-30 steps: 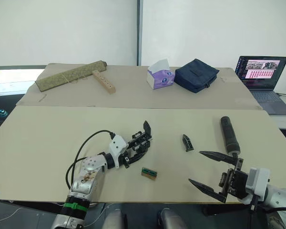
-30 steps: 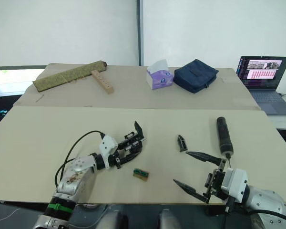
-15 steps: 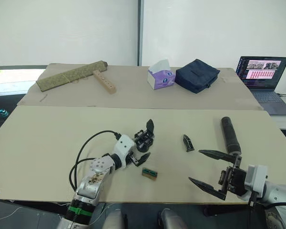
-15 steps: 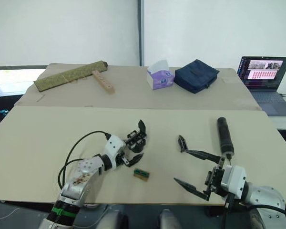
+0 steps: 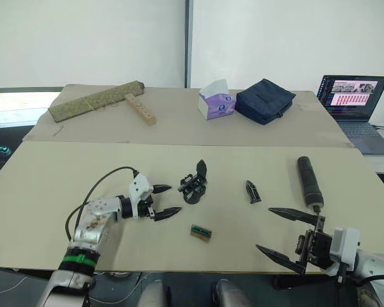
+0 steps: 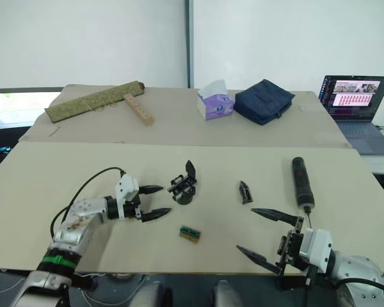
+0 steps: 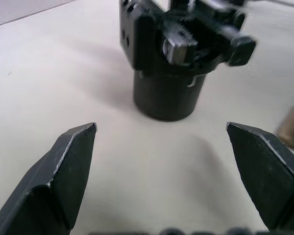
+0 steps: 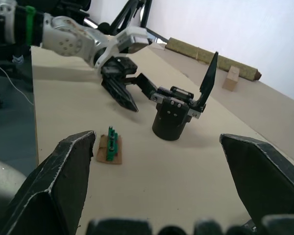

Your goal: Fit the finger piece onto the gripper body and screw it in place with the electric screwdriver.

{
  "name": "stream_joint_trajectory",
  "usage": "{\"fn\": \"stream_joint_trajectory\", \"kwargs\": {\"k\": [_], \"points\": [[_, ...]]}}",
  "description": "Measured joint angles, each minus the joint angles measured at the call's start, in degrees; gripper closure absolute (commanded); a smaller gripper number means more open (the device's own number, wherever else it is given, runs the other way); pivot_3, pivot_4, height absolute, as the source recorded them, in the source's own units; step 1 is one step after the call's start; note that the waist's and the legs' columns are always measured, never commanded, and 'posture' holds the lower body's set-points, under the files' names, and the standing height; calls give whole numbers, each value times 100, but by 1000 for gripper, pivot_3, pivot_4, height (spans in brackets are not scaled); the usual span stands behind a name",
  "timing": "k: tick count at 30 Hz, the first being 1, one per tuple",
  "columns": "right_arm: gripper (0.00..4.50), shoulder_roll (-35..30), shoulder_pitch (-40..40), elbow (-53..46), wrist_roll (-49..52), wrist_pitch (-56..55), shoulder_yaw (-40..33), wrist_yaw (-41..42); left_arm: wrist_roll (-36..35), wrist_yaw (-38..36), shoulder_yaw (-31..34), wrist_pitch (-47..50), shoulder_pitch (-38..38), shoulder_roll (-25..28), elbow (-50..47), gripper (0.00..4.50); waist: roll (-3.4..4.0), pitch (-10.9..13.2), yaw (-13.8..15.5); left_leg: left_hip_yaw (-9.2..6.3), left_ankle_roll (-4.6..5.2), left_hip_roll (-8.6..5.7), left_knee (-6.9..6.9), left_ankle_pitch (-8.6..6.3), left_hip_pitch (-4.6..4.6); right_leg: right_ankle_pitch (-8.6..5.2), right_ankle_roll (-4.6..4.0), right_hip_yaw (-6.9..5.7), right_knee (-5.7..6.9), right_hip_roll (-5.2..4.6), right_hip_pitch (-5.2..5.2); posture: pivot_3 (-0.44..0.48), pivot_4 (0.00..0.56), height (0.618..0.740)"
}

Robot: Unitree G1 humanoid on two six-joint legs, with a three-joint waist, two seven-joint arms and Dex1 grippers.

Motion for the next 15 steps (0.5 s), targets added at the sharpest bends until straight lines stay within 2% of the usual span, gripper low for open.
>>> {"fn": "stream_joint_trajectory", "kwargs": {"k": [3, 7, 15], "points": [[0, -7, 18, 22, 22, -10, -42, 91, 221, -653, -141, -812, -812, -45, 1244, 29, 0, 0, 6, -2, 0, -3, 5, 0, -6, 1, 1, 0, -1, 0, 2, 0, 150, 740], [0, -46, -21, 25, 118, -8, -141, 119, 474, -1112, -239, -1428, -1627, -415, 2555, 29, -1, 0, 5, -4, 3, -7, 9, -2, -15, 3, 8, 2, -9, -1, 2, 0, 150, 740], [0, -192, 257, -200, 187, 36, -451, 51, 849, -1155, -283, -2286, -2088, -877, 3830, 29, -9, 5, -19, -13, 4, -6, 14, -2, -15, 4, 10, 0, 2, 1, 1, 0, 150, 740]]}}
